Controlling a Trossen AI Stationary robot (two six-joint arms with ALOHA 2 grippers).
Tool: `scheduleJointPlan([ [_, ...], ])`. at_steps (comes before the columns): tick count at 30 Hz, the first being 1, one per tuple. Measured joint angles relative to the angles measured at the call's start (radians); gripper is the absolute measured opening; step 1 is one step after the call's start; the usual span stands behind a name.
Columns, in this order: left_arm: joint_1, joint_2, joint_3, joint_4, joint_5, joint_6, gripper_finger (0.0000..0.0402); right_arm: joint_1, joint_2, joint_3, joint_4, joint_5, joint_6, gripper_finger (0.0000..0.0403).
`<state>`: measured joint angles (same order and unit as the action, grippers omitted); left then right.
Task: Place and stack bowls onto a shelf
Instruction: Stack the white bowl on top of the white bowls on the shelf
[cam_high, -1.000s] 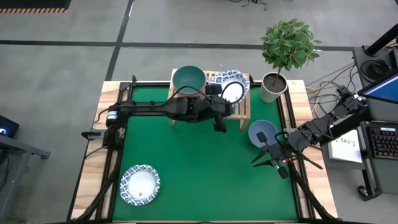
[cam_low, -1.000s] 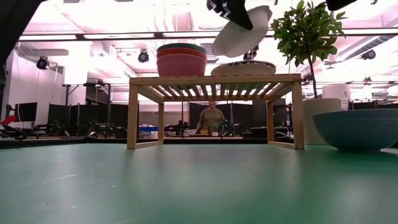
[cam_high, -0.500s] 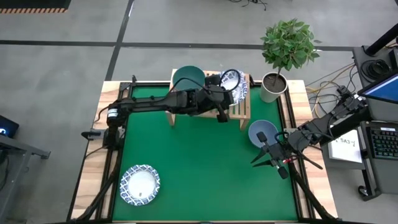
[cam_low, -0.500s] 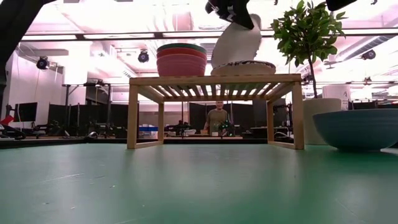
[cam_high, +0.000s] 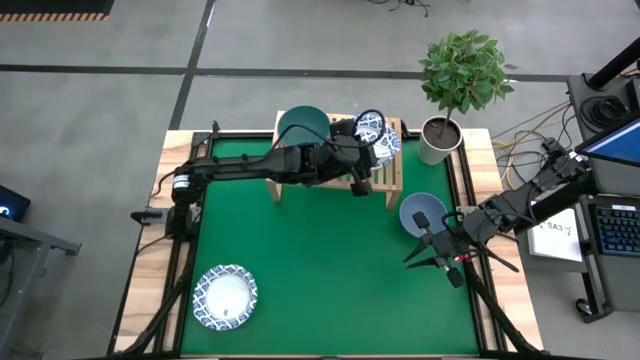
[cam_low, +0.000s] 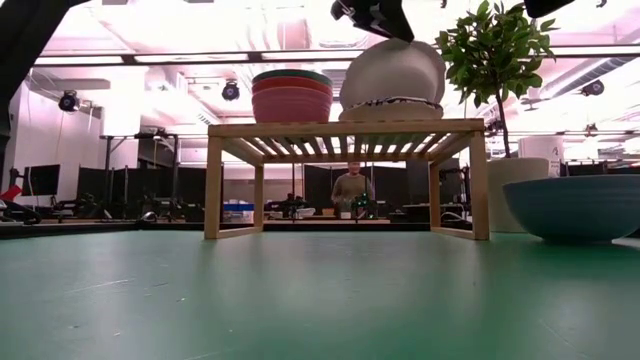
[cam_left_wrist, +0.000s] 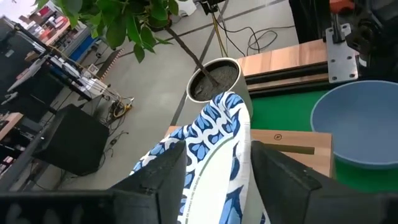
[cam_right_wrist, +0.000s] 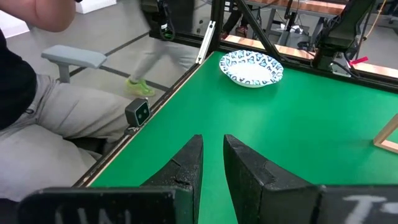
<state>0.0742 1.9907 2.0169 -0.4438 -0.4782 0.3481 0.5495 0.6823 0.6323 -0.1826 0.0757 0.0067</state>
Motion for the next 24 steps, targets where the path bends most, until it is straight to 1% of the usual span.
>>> scheduleJointPlan([
  [7, -0.005, 0.0, 0.06, -0.018, 0.0, -0.002, 0.0192, 0.0, 0.0, 0.0, 0.0, 0.0, 0.0, 0.0054],
  [11, -0.012, 0.0, 0.107, -0.041, 0.003, -0.012, 0.0197, 0.0, 0.0, 0.0, 0.0, 0.0, 0.0, 0.0054],
  [12, -0.013, -0.001, 0.114, -0.042, 0.022, -0.025, 0.0196, 0.0, 0.0, 0.0, 0.0, 0.0, 0.0, 0.0054],
  [13, -0.014, -0.002, 0.118, -0.041, 0.067, -0.039, 0.0194, 0.0, 0.0, 0.0, -0.001, 0.0, -0.001, 0.0054],
  [14, -0.013, -0.003, 0.118, -0.039, 0.133, -0.056, 0.0191, 0.0, 0.0, 0.0, -0.001, 0.0, -0.003, 0.0054],
  [16, -0.014, -0.003, 0.113, -0.041, 0.308, -0.079, 0.0181, 0.0, 0.0, 0.0, -0.001, 0.0, -0.004, 0.0054],
  [17, -0.017, -0.001, 0.108, -0.045, 0.38, -0.084, 0.0175, 0.0, 0.0, 0.0, -0.001, 0.0, -0.005, 0.0054],
  [18, -0.019, 0.002, 0.103, -0.046, 0.421, -0.086, 0.0168, 0.0, 0.0, 0.0, -0.002, 0.0, -0.005, 0.0054],
  [20, -0.024, 0.013, 0.097, -0.065, 0.404, -0.079, 0.0151, 0.0, 0.0, 0.0, -0.003, 0.0, -0.007, 0.0054],
  [23, -0.014, 0.032, 0.095, -0.099, 0.277, -0.076, 0.0123, 0.0, 0.0, 0.0, -0.004, 0.0, -0.008, 0.0054],
  [24, -0.009, 0.038, 0.095, -0.102, 0.251, -0.079, 0.0114, 0.0, 0.0, 0.0, -0.004, 0.0, -0.008, 0.0054],
])
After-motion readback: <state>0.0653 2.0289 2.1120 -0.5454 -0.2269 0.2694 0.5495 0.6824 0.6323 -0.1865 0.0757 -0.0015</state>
